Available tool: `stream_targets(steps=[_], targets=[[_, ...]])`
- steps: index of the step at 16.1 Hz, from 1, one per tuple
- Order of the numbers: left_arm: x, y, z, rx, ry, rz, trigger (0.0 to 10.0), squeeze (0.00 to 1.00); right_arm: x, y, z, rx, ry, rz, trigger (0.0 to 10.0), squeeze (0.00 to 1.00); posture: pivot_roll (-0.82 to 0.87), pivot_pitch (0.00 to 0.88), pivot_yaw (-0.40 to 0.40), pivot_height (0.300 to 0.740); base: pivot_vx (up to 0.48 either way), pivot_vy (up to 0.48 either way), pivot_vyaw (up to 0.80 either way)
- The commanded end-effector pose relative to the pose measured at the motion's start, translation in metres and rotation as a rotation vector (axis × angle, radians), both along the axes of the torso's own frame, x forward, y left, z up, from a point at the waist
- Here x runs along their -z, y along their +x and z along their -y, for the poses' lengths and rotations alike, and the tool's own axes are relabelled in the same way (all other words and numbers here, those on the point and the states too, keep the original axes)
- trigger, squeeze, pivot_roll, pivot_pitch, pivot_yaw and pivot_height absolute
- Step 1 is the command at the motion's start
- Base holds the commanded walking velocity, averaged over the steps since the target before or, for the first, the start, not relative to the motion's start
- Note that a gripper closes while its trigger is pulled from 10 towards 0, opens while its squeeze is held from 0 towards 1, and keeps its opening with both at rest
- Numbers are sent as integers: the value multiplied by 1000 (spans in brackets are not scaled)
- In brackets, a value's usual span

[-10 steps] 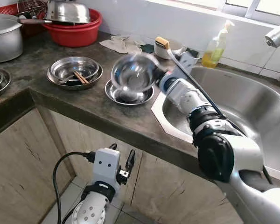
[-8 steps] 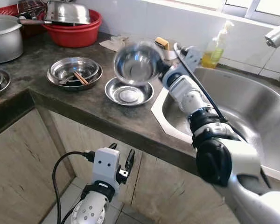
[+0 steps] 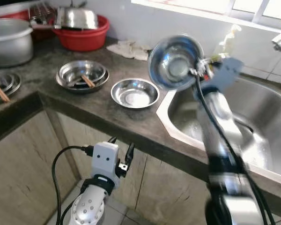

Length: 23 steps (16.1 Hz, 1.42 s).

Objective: Kitchen organization

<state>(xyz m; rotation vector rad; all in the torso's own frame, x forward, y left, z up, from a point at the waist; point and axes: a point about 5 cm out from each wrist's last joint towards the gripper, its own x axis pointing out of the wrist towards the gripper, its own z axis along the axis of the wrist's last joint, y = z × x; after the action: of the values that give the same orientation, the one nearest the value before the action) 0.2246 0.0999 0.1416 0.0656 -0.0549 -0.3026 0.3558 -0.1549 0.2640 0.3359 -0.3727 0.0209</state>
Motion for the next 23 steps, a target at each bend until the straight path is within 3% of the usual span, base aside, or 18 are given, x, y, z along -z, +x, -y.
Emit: stream_targets(steps=[1, 4, 7, 12, 17, 18, 19, 22, 23], targets=[[1, 1, 1, 13, -4, -4, 10000, 0, -6, -11, 4, 28, -28, 24, 0, 0, 89, 9, -74, 740, 0, 0, 0], [-1, 7, 3, 29, -6, 7, 10000, 0, 7, -42, 10, 78, -139, 14, 0, 0, 75, 4, -59, 740, 0, 0, -154], [-2, 12, 5, 44, 11, 23, 10000, 0, 23, -52, 11, 96, -177, -51, 0, 0, 72, 1, -51, 740, 0, 0, -792], [0, 13, 7, 74, 60, 29, 10000, 0, 28, -51, 6, 89, -218, -107, 0, 0, 71, 1, -49, 740, 0, -318, -793], [1, 15, 4, 38, 17, 4, 10000, 0, 17, -37, -5, 17, -254, -109, 0, 0, 75, 13, -56, 740, 134, -213, -160], [1, 15, 3, 36, 17, 7, 10000, 0, 17, -33, -6, 3, -272, -124, 8588, 0, 76, 16, -58, 740, 0, 0, 0], [1, 14, 3, 36, 17, 7, 10000, 0, 16, -28, -6, 0, -285, -135, 10000, 0, 77, 20, -58, 740, 0, 0, 0], [1, 13, 4, 37, 15, 4, 10000, 0, 17, -16, -5, -15, -307, -183, 10000, 0, 78, 35, -58, 740, 0, 0, 0], [1, 11, 5, 40, 11, 1, 10000, 0, 22, -1, -3, -17, -312, -249, 10000, 0, 81, 53, -65, 740, 0, 0, 0]])
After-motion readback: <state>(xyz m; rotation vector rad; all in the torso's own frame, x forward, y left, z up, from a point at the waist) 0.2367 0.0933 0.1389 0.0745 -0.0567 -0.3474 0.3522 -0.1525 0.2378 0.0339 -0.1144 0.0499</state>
